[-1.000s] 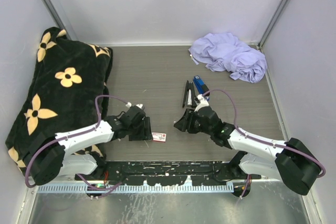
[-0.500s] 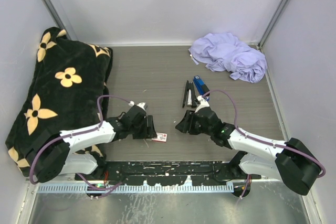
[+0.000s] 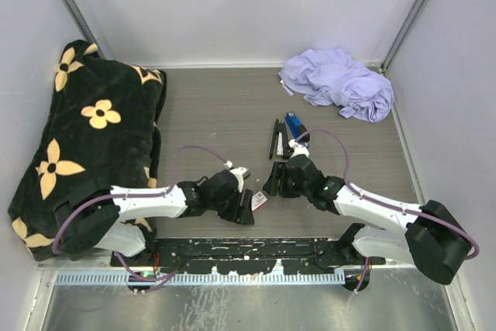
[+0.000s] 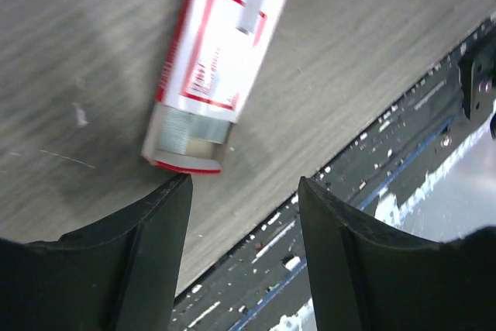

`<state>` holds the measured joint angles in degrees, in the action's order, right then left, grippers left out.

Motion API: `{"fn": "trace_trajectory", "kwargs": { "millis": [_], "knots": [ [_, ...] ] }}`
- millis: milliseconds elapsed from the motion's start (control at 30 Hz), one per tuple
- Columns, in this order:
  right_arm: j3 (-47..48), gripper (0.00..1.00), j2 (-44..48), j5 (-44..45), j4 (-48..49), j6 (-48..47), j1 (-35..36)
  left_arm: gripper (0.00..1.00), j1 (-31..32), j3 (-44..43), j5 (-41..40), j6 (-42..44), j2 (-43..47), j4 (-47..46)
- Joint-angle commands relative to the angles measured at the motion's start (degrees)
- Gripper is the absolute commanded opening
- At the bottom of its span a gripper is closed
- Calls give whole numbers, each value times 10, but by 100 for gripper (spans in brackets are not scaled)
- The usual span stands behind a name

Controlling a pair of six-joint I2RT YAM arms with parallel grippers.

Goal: Load the staples into the stapler
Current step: Move the staple box to the center of the board, then open the staple box at the center of the board.

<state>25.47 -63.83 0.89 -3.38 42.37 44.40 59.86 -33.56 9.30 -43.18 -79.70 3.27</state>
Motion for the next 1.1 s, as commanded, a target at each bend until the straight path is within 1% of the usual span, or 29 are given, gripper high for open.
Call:
{"fn": "trace_trajectory", "kwargs": {
  "millis": [0,67,133,200,233,300,367,433,500,633,767,900,1000,1067],
  "knots": [
    [48,65,1,41,-69,-19,3,60,21,6,-14,-1,34,-25],
    [54,75,-3,34,-72,-29,15,61,22,36,-59,4,87,-27],
    [58,78,-11,30,-69,-43,32,64,20,67,-113,10,143,-23],
    [63,86,-23,24,-61,-71,51,74,21,94,-169,20,194,-15],
    [67,90,-31,22,-60,-82,58,77,21,109,-189,26,217,-18],
    [76,92,-44,18,-58,-102,64,79,21,140,-215,44,265,-37],
    [85,93,-56,13,-54,-126,70,81,27,178,-233,77,310,-81],
    [100,93,-72,16,-58,-150,80,81,40,216,-258,128,345,-141],
    [113,93,-91,15,-60,-170,88,81,51,240,-266,184,367,-192],
    [137,93,-123,-12,-59,-204,99,81,73,264,-271,270,362,-255],
    [153,93,-152,-21,-58,-214,109,81,109,273,-288,323,331,-324],
    [155,93,-163,-17,-52,-215,118,79,160,256,-326,366,266,-361],
    [154,93,-168,-4,-52,-216,124,78,202,248,-373,396,201,-407],
    [154,93,-175,3,-53,-216,128,78,218,247,-392,407,162,-444]
  ]
}}
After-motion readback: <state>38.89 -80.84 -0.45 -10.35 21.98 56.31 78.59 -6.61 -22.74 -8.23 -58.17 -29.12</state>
